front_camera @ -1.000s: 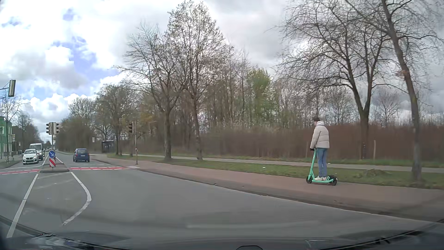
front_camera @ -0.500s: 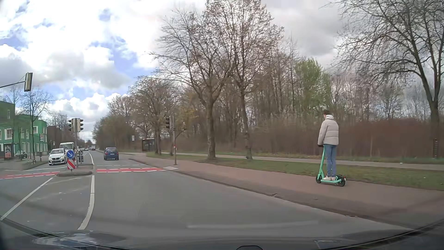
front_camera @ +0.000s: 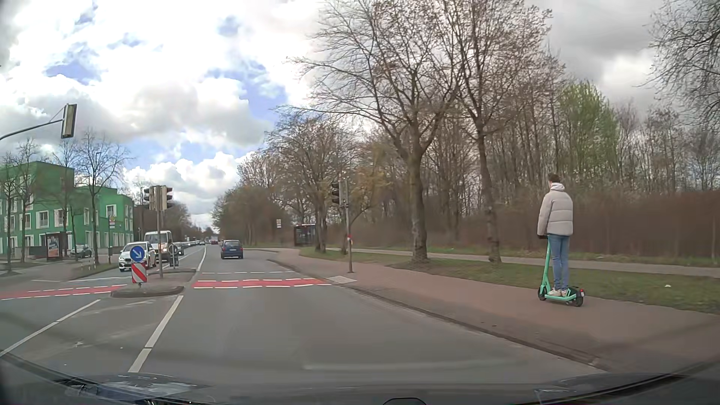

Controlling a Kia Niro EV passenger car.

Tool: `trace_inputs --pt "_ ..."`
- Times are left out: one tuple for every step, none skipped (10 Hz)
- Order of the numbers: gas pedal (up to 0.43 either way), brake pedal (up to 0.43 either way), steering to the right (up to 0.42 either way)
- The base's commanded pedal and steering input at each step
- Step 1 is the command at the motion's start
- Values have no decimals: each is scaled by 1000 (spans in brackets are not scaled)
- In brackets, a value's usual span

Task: Follow the waypoints while adhering to traffic rules and regulations

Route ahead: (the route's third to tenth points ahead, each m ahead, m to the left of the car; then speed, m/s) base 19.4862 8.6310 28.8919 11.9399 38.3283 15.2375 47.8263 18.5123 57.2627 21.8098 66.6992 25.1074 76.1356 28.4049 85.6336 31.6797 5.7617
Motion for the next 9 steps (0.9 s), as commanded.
trace_inputs --pt "110 0 -176" --pt "110 0 -163" --pt "110 0 -153" --pt "110 0 -147" --pt "110 0 -140" --pt "130 0 -134" --pt "169 0 -133" --pt "177 0 -132" --pt "189 0 -132"
